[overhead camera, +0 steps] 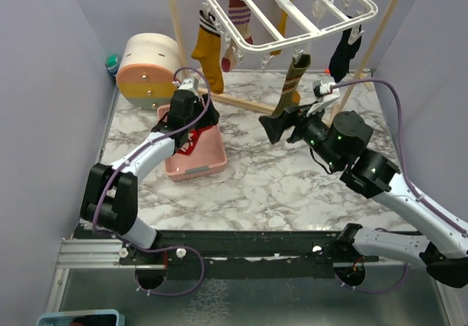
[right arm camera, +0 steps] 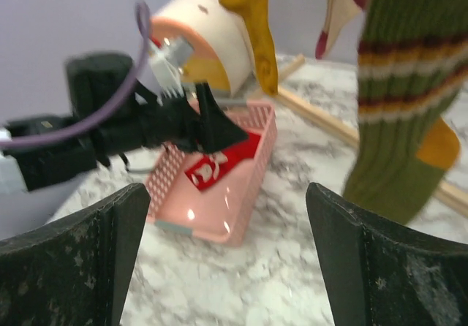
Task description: Remove the socks clipped to the hanger
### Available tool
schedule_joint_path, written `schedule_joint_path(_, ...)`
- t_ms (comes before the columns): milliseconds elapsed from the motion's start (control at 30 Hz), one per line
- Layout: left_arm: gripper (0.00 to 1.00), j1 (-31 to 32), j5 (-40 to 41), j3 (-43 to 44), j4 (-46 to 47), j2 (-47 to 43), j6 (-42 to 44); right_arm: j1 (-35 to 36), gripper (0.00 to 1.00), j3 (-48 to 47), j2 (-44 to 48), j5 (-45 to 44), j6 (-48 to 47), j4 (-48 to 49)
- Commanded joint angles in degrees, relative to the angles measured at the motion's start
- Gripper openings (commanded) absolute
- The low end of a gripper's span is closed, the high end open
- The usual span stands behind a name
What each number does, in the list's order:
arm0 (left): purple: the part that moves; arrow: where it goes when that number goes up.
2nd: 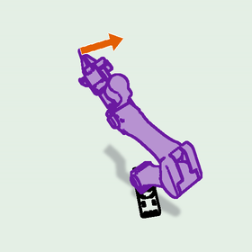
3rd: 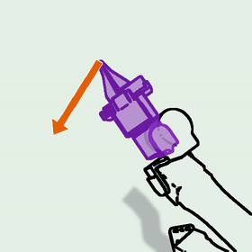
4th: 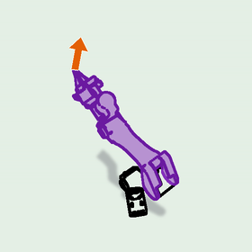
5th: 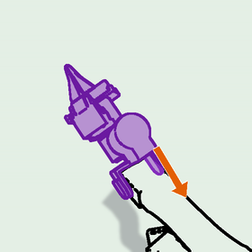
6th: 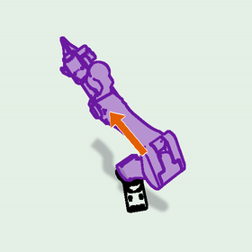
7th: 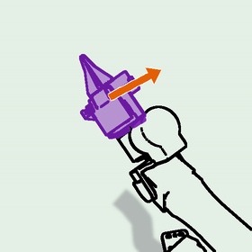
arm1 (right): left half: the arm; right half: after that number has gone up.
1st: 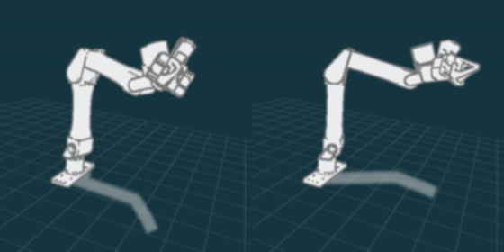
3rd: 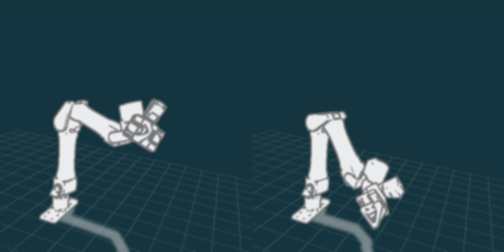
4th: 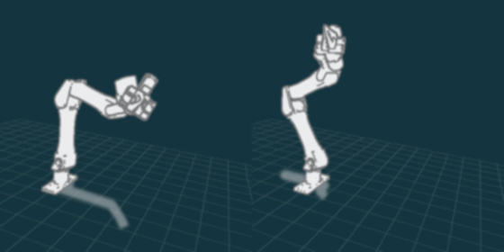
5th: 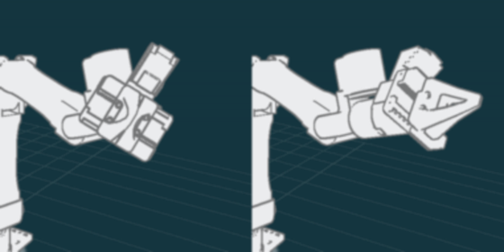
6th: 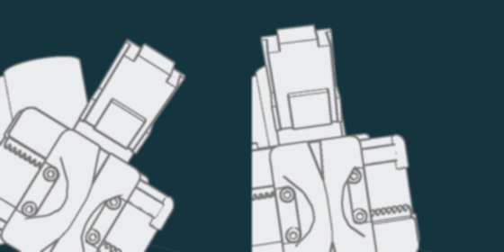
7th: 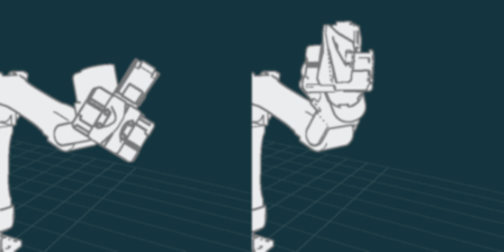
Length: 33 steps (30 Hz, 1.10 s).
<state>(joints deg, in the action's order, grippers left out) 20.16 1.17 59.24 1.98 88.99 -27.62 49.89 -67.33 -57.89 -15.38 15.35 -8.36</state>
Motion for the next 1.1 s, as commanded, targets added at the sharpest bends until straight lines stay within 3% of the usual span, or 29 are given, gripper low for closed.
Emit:
schedule_joint_path(0,0.69,1.23,-10.51,-0.11,0.51,-7.03,6.86,0.36,0.95,-0.74,4.31,-2.46,1.82,-16.31)
schedule_joint_path(200,0.69,7.28,-7.1,-6.87,1.47,-14.57,18.49,0.31,0.95,1.11,12.98,-7.65,4.7,-28.44)
schedule_joint_path(300,0.7,10.42,-5.21,-13.63,7.81,-18.48,21.32,0.35,0.95,0.51,14.46,-9.12,5.91,-34.03)
schedule_joint_path(467,0.7,12.53,-8.86,-20.32,18.89,-20.12,24.54,0.37,0.95,1.05,15.81,-9.25,7.99,-38.16)
schedule_joint_path(700,0.7,12.53,-15.32,-19.96,32.89,-10.1,28.8,0.23,0.95,2.22,15.8,-5.72,9.57,-35.23)
schedule_joint_path(867,0.72,12.78,-22.99,-18.8,49.75,-1.47,28.47,0.33,0.95,1.64,14.53,-4.38,8.74,-34.43)
schedule_joint_path(1067,0.74,13.43,-26.11,-11.35,55.93,8.44,30.94,0.36,0.96,2.97,15.41,-4.22,8.29,-33.58)
